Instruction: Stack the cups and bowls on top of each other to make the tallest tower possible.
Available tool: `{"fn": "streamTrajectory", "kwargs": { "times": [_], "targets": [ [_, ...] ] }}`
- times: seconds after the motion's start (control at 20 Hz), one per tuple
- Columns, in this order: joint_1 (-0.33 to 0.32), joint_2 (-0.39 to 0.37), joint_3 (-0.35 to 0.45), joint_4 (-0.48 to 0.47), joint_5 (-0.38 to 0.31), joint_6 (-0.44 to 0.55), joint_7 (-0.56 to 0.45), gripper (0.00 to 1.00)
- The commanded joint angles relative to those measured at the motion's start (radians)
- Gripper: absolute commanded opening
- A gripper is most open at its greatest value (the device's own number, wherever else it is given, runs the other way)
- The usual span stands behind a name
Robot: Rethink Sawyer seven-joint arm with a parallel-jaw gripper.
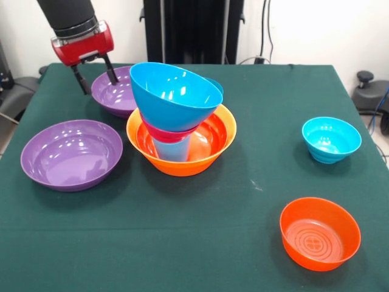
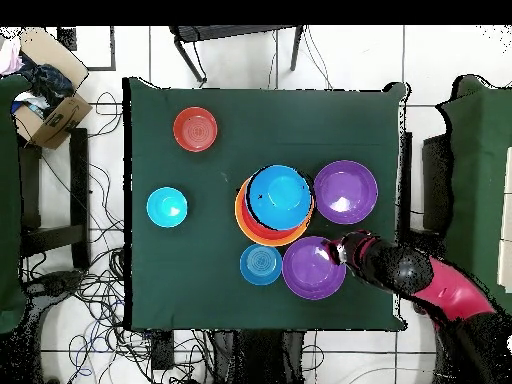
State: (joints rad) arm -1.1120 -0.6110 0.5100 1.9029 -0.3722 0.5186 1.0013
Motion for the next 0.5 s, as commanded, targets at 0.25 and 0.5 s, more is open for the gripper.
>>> {"fn": "streamTrajectory", "kwargs": {
  "times": [0.25, 0.5],
  "targets": [
    [0.032, 0.066, -0.042, 0.002, -0.017, -0.068, 0.152, 1.0],
    [0.03, 0.089, -0.056, -0.016, -0.036, -0.078, 0.139, 1.0]
  ]
}}
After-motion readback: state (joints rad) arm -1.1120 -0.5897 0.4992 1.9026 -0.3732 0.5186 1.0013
